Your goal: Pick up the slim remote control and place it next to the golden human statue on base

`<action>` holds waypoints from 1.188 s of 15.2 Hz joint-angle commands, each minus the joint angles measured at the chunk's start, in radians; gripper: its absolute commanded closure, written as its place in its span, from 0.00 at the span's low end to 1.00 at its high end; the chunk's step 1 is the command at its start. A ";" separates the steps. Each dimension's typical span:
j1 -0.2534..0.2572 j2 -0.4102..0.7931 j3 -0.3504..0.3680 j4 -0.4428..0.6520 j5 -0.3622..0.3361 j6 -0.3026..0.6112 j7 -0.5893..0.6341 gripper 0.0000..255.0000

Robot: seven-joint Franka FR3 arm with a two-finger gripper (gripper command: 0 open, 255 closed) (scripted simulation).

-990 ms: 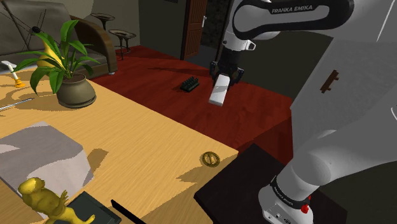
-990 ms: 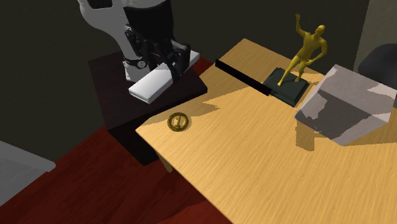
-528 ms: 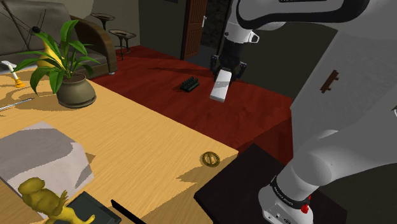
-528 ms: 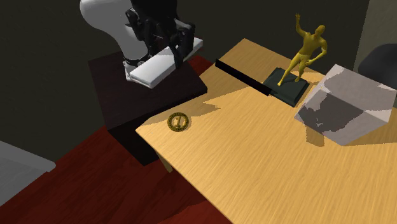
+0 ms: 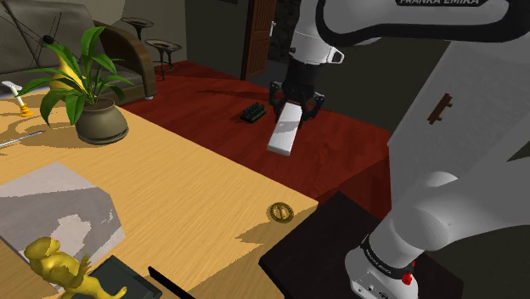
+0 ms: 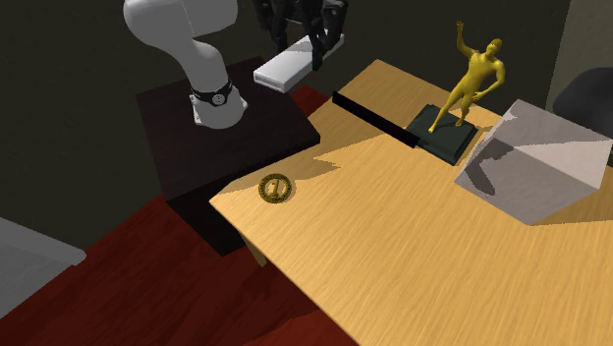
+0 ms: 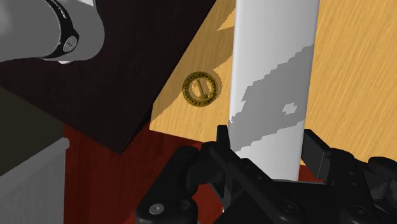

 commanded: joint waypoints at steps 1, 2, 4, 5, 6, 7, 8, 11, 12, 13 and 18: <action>0.020 -0.024 0.033 -0.009 0.022 -0.010 0.044 1.00; 0.030 -0.032 0.050 -0.011 0.034 -0.013 0.067 1.00; 0.050 -0.044 0.087 -0.013 0.057 -0.018 0.113 1.00; 0.059 -0.049 0.105 -0.012 0.068 -0.020 0.136 1.00; 0.069 -0.053 0.124 -0.010 0.080 -0.022 0.160 1.00; 0.078 -0.055 0.143 -0.007 0.091 -0.023 0.184 1.00; 0.086 -0.056 0.163 -0.003 0.101 -0.025 0.208 1.00; 0.110 -0.053 0.223 0.016 0.132 -0.027 0.281 1.00; 0.116 -0.049 0.244 0.025 0.141 -0.027 0.306 1.00; 0.122 -0.045 0.265 0.034 0.150 -0.027 0.331 1.00; 0.144 -0.004 0.376 0.098 0.184 -0.022 0.459 1.00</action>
